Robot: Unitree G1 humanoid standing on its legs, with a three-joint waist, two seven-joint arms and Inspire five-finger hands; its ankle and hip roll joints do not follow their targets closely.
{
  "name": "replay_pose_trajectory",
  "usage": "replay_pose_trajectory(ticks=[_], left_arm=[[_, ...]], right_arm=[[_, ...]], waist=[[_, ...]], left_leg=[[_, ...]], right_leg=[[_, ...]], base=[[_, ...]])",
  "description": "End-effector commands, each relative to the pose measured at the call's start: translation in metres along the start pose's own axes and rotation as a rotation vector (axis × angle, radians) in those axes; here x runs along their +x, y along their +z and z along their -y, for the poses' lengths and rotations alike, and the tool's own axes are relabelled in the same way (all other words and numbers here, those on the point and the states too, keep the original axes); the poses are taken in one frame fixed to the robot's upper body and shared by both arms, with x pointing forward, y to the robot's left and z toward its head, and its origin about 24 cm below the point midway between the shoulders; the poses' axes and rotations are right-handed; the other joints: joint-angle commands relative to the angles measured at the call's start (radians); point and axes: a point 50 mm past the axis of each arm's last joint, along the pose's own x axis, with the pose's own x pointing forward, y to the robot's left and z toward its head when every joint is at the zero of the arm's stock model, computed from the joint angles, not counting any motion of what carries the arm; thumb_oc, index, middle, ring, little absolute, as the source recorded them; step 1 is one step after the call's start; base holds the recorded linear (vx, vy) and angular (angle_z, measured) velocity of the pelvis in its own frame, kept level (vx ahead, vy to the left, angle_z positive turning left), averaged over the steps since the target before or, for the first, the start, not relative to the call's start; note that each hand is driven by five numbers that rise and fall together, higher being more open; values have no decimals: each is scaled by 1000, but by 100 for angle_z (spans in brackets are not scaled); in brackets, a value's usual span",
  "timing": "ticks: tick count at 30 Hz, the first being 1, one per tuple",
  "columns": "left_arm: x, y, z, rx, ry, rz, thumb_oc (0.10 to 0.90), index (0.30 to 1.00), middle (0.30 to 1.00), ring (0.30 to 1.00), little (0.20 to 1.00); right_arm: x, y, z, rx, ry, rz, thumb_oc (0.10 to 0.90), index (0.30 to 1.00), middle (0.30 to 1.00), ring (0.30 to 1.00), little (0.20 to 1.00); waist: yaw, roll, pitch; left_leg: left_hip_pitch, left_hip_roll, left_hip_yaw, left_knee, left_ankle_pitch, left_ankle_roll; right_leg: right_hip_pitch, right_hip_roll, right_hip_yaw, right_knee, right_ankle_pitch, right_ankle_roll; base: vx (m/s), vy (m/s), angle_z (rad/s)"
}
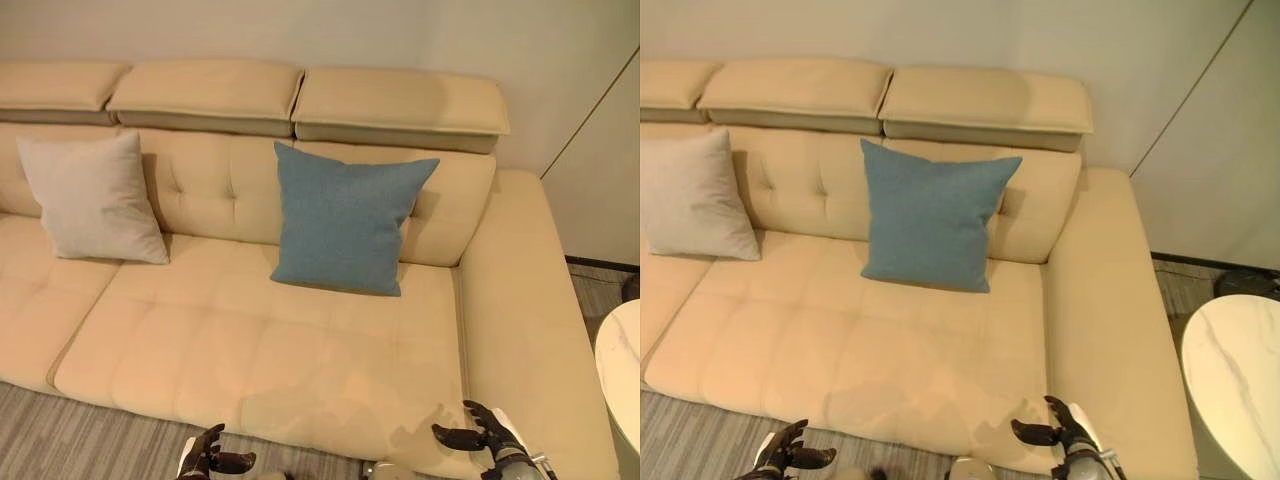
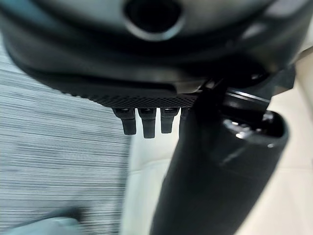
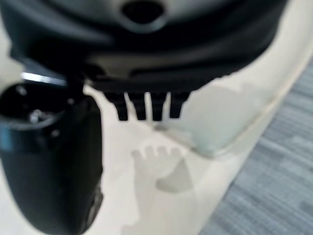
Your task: Pick up all the scattered cushions and arrange them neatly on the sofa.
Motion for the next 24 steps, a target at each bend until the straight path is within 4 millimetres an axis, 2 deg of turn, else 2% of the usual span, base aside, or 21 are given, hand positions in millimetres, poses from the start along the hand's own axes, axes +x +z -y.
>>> replay_pose_trajectory(ticks=[1, 2, 3, 6, 8, 9, 10, 11, 13, 16, 18, 20, 22, 24], left_arm=[[1, 17, -9, 3, 27, 99, 800, 900, 900, 900, 900], [1, 17, -9, 2, 27, 99, 800, 900, 900, 900, 900], [4, 29, -5, 17, 19, 133, 800, 900, 900, 900, 900], [5, 32, -6, 25, 23, 137, 800, 900, 900, 900, 900], [7, 30, -8, 56, 38, 118, 800, 900, 900, 900, 900], [9, 27, -11, 85, 47, 85, 800, 900, 900, 900, 900], [9, 28, -11, 85, 48, 85, 800, 900, 900, 900, 900], [10, 26, -12, 106, 52, 71, 800, 900, 900, 900, 900], [10, 22, -13, 116, 50, 58, 800, 900, 900, 900, 900], [6, 0, -19, 124, 59, -38, 800, 900, 900, 900, 900], [4, -9, -21, 123, 60, -71, 800, 900, 900, 900, 900], [2, -14, -21, 115, 68, -91, 800, 900, 900, 900, 900], [0, -22, -20, 100, 74, -121, 800, 900, 900, 900, 900], [0, -23, -20, 101, 73, -128, 800, 900, 900, 900, 900]], right_arm=[[10, 21, 8, 24, -55, 33, 800, 900, 900, 900, 900], [10, 21, 9, 24, -56, 33, 800, 900, 900, 900, 900], [13, 24, 1, 10, -40, 10, 800, 900, 900, 900, 900], [13, 26, -4, 1, -29, 10, 800, 900, 900, 900, 900], [14, 29, -13, -33, -2, 1, 800, 900, 900, 900, 900], [15, 31, -18, -35, 14, -10, 800, 900, 900, 900, 900], [15, 31, -18, -35, 14, -10, 800, 900, 900, 900, 900], [14, 31, -20, -32, 19, -13, 800, 900, 900, 900, 900], [14, 28, -21, -32, 27, -23, 800, 900, 900, 900, 900], [9, 12, -31, -17, 57, -86, 800, 900, 900, 900, 900], [5, 4, -39, -5, 80, -118, 800, 900, 900, 900, 900], [4, 3, -42, 10, 81, -124, 800, 900, 900, 900, 900], [5, 8, -44, 4, 82, -117, 800, 900, 900, 900, 900], [6, 10, -45, -4, 87, -111, 800, 900, 900, 900, 900]], waist=[[1, -14, -17], [2, -13, -16], [3, -25, -9], [6, -32, -4], [17, -47, 20], [16, -49, 46], [15, -51, 44], [17, -47, 53], [19, -47, 51], [47, -27, 33], [65, -35, 2], [87, -50, -19], [94, -57, -47], [93, -57, -52]], left_leg=[[117, -40, -2, -112, -62, 32], [120, -40, -1, -116, -61, 33], [125, -81, -10, -201, -119, 69], [121, -90, -12, -215, -117, 79], [113, -105, -12, -242, -101, 96], [93, -103, -20, -233, -84, 106], [90, -105, -20, -233, -81, 107], [76, -102, -21, -230, -71, 112], [62, -104, -19, -229, -62, 115], [21, -81, -17, -238, -19, 131], [0, -83, -14, -249, -4, 126], [-14, -82, 7, -263, 9, 118], [-20, -70, 38, -299, 30, 108], [-16, -66, 42, -312, 38, 106]], right_leg=[[-38, 67, -15, 1, -77, 101], [-37, 67, -14, 1, -77, 101], [-88, 52, -17, -11, -26, 136], [-100, 45, -17, -14, -11, 147], [-135, 17, -19, 5, 6, 178], [-151, 13, 50, 67, -10, 199], [-154, 10, 50, 67, -9, 199], [-147, 20, 98, 110, -38, 199], [-139, 16, 112, 132, -50, 192], [-75, 1, 128, 320, -135, 145], [0, -4, 131, 300, -161, 148], [64, -18, 98, 215, -165, 153], [90, -5, 90, 102, -160, 166], [95, 0, 96, 80, -158, 165]], base=[[-144, 101, 23], [-311, 204, 21], [-234, 154, 9], [-239, 122, -12], [-402, 133, -5], [-314, 80, -21], [-349, 84, -20], [-200, 46, 2], [-184, 37, 8], [-247, 30, 6], [-129, -52, 9], [-101, -78, -11], [-97, -108, -29], [-45, -68, -27]])
